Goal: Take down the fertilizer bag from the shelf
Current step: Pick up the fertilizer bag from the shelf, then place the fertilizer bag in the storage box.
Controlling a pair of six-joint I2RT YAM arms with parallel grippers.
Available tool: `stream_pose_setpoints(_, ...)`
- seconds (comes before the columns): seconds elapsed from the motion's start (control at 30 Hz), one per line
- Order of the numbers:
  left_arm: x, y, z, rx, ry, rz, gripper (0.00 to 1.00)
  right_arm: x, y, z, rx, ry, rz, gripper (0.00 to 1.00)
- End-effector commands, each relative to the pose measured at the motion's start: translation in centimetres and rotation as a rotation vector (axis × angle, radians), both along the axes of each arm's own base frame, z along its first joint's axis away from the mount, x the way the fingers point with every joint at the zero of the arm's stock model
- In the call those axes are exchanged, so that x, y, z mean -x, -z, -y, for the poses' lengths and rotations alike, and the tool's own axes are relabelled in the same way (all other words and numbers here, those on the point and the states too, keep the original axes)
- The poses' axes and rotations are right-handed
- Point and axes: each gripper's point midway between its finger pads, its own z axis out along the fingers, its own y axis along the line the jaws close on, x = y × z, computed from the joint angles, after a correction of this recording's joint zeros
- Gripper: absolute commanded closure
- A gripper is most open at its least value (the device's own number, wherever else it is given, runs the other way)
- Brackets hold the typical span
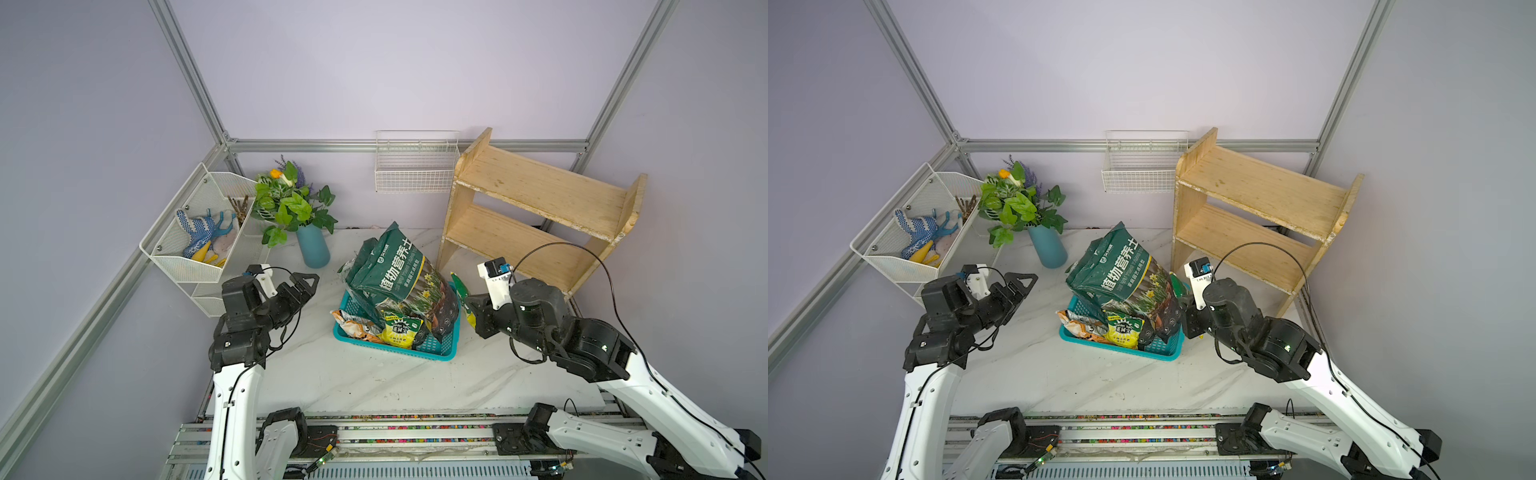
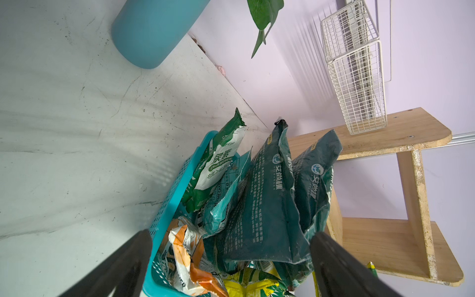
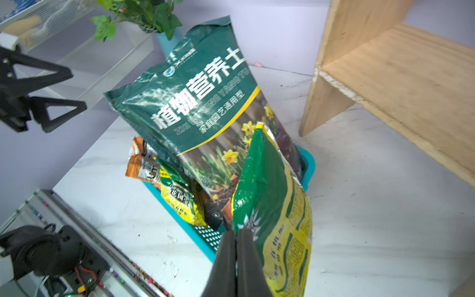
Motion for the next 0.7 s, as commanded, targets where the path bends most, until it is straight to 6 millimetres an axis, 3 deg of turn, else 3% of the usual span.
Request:
stream_pose_setpoints(0.0, 0.2, 1.7, 0.0, 0.003, 0.002, -0.030, 0.00, 2.0, -1.8, -3.2, -0.085, -0.197, 0.049, 1.00)
stream_pose_setpoints(0.23, 0.2, 1.8, -0.1, 0.004, 0.001, -0.032, 0.00, 4.3, -1.1, -5.7, -0.106, -0.351, 0.040, 1.00)
stream_pose_setpoints(0.47, 0.1, 1.8, -0.1, 0.004, 0.002, -0.033, 0.00, 4.1, 0.9, -7.5, -0.084, -0.389, 0.011, 1.00)
stream_pose_setpoints(0.67, 0.1, 1.8, -0.1, 0.004, 0.002, -0.033, 0.00, 2.6, 1.5, -7.9, -0.057, -0.341, 0.041, 1.00)
